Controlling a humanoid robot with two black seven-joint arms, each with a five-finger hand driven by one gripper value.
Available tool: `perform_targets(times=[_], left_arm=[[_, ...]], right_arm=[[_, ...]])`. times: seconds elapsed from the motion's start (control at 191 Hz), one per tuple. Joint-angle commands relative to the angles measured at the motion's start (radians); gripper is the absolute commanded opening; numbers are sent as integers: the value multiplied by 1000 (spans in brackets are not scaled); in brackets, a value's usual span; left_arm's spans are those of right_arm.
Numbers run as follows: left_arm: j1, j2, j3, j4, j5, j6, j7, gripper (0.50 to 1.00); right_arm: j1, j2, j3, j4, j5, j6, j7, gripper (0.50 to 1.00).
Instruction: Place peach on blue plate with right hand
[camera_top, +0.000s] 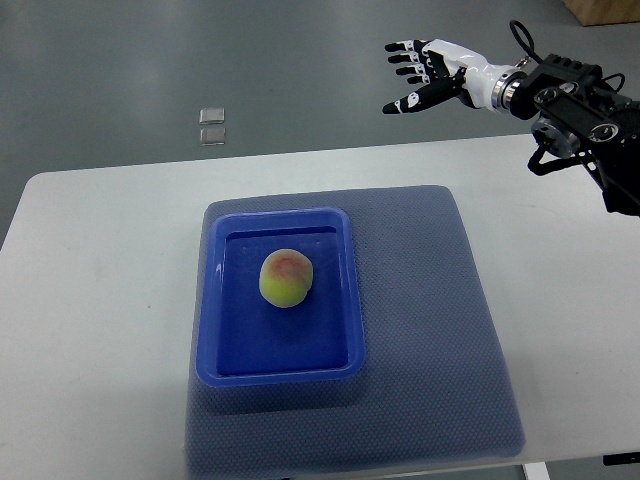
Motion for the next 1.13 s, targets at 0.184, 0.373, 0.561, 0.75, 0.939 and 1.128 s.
perform_targets(times=[0.184, 0.373, 0.561, 0.75, 0.939, 1.128], left_arm=[[0, 0, 0, 0, 0, 2, 0, 1000], [0, 0, -2, 1, 0, 2, 0, 1000], [0, 0, -2, 1, -1, 2, 0, 1000], [0, 0, -2, -2, 0, 2, 0, 1000], [0, 0, -2, -5, 0, 2, 0, 1000], [0, 0, -2, -2, 0, 2, 0, 1000]], right_arm=[[-161, 4, 171, -9, 276, -145, 8, 928], [-221, 12, 288, -6, 319, -148, 11, 928], [-264, 18, 356, -4, 348, -146, 11, 928], [-290, 18, 360, -6, 445, -141, 11, 928], [-318, 20, 360, -3, 492, -135, 14, 928], [-319, 21, 348, 5, 491, -134, 14, 928]])
